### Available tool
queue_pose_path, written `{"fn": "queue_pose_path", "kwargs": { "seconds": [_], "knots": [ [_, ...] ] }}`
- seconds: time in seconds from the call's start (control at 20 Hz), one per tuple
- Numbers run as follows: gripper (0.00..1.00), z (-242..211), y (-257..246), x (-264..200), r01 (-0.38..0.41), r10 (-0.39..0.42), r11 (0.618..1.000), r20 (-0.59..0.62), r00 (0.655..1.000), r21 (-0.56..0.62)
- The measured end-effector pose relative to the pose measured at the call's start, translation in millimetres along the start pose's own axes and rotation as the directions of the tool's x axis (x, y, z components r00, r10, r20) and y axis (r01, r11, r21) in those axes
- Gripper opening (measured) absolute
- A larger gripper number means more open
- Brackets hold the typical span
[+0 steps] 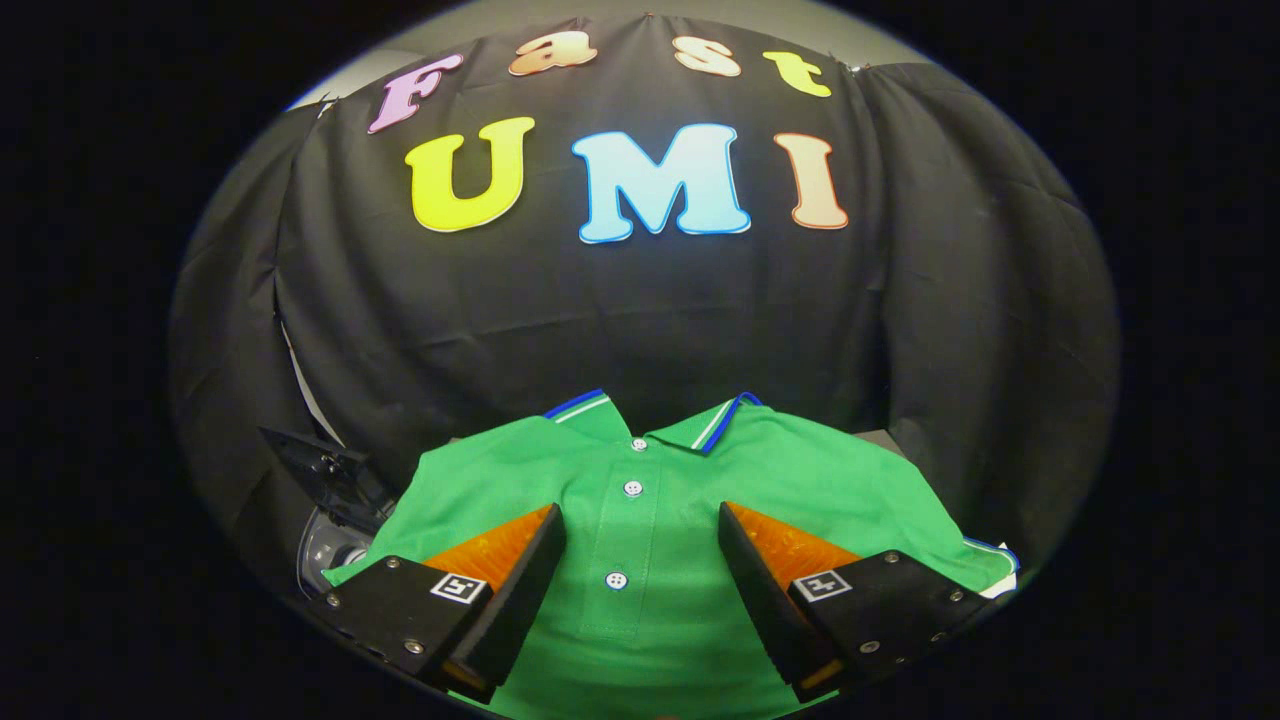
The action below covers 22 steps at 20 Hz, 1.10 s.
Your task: Put the clothes into the washing machine and then close the washing machine lid.
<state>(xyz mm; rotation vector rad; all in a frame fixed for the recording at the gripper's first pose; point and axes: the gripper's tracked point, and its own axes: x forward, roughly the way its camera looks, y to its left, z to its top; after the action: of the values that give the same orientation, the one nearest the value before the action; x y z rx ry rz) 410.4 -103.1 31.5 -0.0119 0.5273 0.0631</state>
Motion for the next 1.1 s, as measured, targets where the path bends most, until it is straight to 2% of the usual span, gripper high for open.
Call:
{"fn": "queue_pose_path", "kwargs": {
  "seconds": [0.2,0.3,0.4,0.45,0.5,0.55,0.65,0.75,0.85,1.1],
  "knots": [
    [0.94,-13.8,1.5,5.7,-0.011,0.01,1.0,-0.069,0.998,-0.017],
    [0.88,-13.5,3.0,4.7,-0.008,0.006,0.999,-0.074,0.997,-0.033],
    [0.76,-13.3,4.7,2.8,-0.016,0.013,0.999,-0.076,0.997,-0.035],
    [0.63,-12.5,5.4,0.6,-0.024,0.022,0.999,-0.075,0.997,-0.031],
    [0.56,-13.7,6.4,3.5,-0.033,0.031,0.999,-0.075,0.997,-0.027],
    [0.42,-15.4,8.7,4.5,-0.04,0.038,0.999,-0.074,0.997,-0.023],
    [0.2,-15.4,9.9,3.7,-0.052,0.05,0.998,-0.072,0.996,-0.02],
    [0.07,-13.9,10.6,-3.4,-0.061,0.059,0.998,-0.065,0.996,-0.029],
    [0.0,-8.5,12.7,-7.1,-0.068,0.067,0.997,-0.033,0.997,-0.032],
    [0.0,2.8,13.8,-20.2,-0.069,0.069,0.997,0.017,0.997,0.017]
  ]
}}
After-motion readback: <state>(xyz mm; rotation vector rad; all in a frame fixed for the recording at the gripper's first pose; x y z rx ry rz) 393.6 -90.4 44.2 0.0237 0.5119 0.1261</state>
